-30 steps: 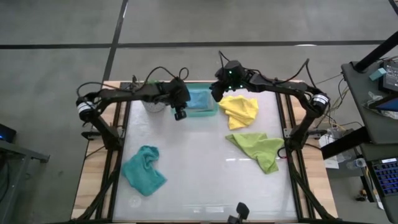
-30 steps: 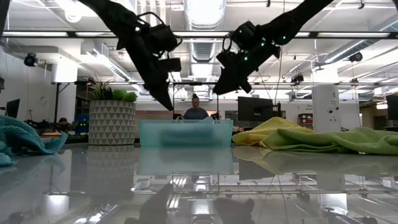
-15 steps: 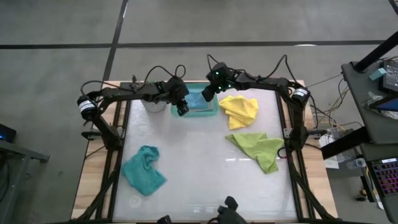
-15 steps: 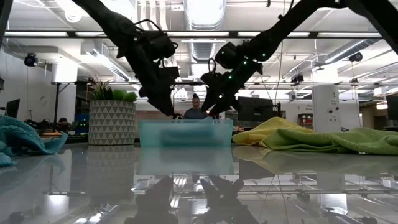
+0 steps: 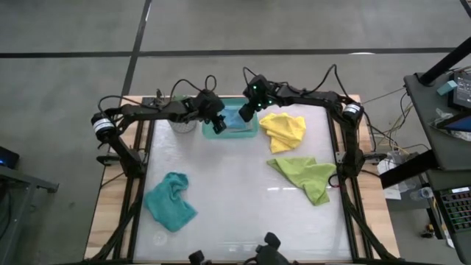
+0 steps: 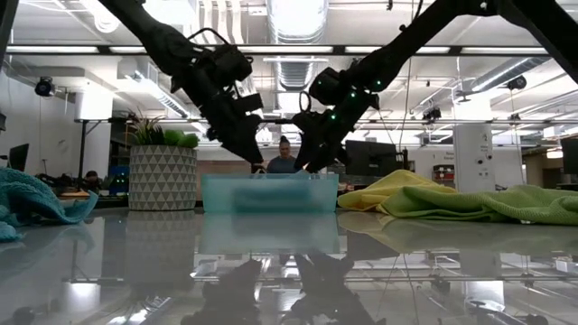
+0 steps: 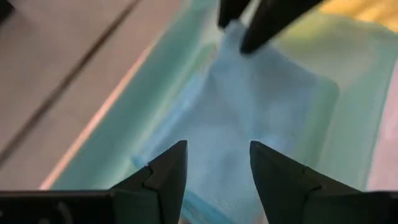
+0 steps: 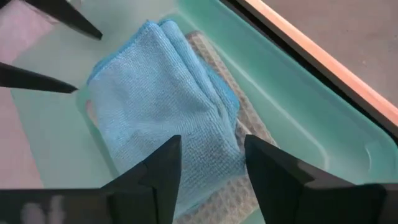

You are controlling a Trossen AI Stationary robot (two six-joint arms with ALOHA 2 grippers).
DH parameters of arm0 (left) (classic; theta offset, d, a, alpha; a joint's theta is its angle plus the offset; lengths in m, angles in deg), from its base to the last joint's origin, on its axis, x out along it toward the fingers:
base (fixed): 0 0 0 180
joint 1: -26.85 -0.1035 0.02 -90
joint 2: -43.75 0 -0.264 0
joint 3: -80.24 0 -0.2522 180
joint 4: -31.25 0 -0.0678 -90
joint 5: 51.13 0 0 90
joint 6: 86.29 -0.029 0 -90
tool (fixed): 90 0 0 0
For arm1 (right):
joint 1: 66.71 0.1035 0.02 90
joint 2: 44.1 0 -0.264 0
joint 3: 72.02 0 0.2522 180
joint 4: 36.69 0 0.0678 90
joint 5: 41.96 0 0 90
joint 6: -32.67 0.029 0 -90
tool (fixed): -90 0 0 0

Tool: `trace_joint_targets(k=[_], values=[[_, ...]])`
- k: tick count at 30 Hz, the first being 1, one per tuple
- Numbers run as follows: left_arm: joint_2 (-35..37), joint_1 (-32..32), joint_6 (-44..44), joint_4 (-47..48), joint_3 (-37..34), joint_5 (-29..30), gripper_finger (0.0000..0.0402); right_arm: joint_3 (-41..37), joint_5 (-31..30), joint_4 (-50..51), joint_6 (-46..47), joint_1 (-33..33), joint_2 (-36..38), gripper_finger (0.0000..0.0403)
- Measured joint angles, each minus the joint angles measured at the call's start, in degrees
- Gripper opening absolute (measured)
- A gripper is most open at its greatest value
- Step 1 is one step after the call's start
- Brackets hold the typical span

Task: Fold microfiber towels
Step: Put the blue microfiber cloth into the green bin

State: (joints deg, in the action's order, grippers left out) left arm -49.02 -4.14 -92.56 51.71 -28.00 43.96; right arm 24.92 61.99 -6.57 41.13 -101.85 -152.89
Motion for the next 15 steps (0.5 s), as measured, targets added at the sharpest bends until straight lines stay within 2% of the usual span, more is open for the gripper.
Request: trace_joint_targets(k=[6,10,15], values=[[0.0,-1.8,-6.0,-5.4,0.0,1.0,0.0160,0.0,0.0,-2.2,-0.9,0.0,-1.8,0.0108],[0.0,-3.5,-6.6,-5.8,-0.3,1.0,0.0160,-0.1,0.0,-2.1,-2.0,0.0,-2.1,0.0070],[-3.9,-4.0,-6.6,-8.5,-0.5,1.1,0.0160,-0.1,0.0,-2.7,-2.5,0.0,-2.1,0.0032]])
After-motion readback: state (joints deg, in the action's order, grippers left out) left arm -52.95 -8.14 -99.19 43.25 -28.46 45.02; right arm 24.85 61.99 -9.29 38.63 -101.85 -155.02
